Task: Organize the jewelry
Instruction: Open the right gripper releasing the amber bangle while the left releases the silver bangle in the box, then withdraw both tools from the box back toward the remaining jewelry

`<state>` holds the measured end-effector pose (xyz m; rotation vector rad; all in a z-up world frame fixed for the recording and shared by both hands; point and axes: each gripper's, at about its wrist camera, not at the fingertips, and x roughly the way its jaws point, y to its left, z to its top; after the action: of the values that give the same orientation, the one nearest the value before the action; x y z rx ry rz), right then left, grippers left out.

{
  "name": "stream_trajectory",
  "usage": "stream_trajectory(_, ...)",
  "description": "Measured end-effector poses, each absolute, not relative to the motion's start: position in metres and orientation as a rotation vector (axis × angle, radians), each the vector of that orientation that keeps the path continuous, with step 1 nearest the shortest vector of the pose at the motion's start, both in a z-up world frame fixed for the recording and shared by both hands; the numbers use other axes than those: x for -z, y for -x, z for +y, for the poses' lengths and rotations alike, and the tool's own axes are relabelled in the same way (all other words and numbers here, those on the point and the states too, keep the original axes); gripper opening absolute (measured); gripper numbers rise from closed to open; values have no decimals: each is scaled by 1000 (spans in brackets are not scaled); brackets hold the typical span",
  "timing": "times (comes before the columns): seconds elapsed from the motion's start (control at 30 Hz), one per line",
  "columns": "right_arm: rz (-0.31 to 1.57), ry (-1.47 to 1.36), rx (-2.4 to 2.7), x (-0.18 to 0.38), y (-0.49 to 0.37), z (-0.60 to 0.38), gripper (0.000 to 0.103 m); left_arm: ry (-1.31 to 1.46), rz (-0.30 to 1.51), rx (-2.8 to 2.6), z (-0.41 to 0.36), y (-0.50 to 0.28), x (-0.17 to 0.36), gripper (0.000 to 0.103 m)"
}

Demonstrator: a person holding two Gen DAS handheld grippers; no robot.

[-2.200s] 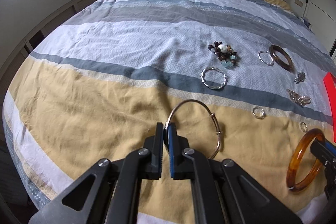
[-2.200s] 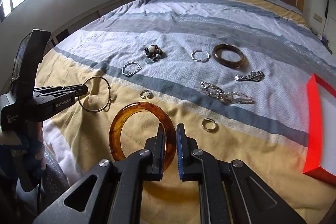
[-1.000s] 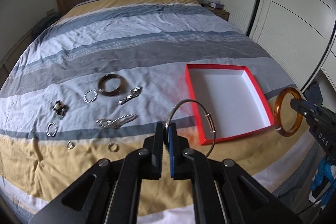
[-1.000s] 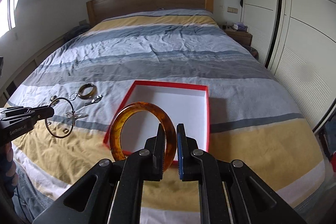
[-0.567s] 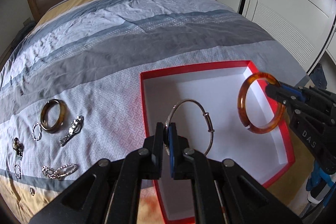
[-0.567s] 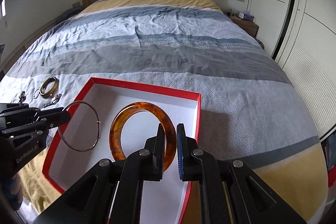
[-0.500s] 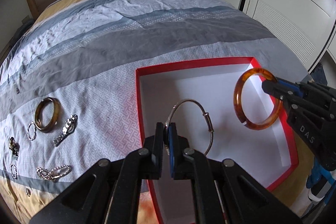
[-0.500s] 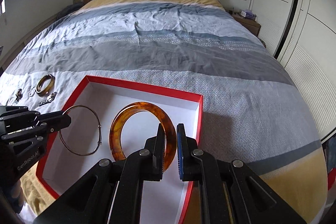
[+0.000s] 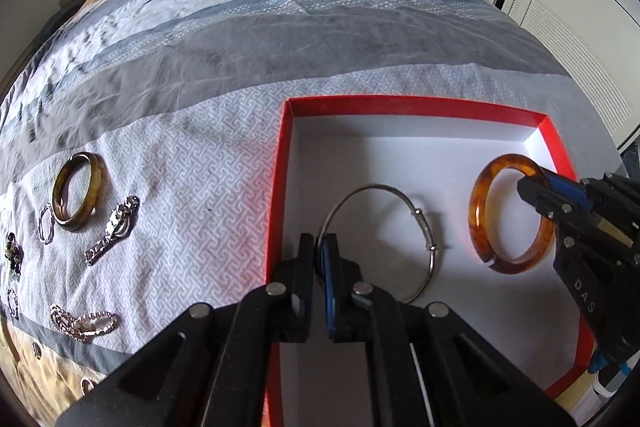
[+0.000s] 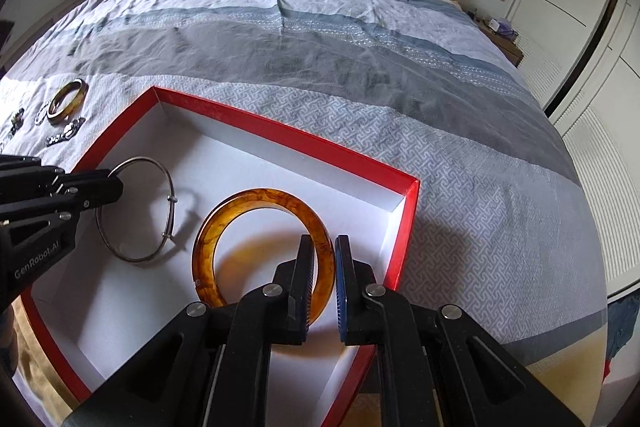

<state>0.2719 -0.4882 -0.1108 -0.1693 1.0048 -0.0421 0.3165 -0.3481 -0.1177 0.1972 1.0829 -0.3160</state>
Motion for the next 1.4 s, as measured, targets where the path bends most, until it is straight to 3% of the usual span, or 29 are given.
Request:
stream_trajectory(0.43, 959, 220, 50, 88, -260, -480, 38, -122, 1082, 328, -337, -307, 114, 6)
stream_trajectory(0.6, 887, 159, 77, 53, -234, -486, 39, -75, 1066, 364, -327, -295, 100, 9)
stream_trajectory(0.73, 848, 100, 96, 29, -204, -485, 42, -76, 1020, 366, -318, -274, 76, 23)
stream_trajectory(1.07, 809, -30, 42, -3, -119, -431, 43, -109, 938, 338, -257, -196, 23, 24)
stream_trajectory(1.4, 733, -90, -42, -38, -48, -362, 43, -57, 910, 178, -135, -126, -8, 24)
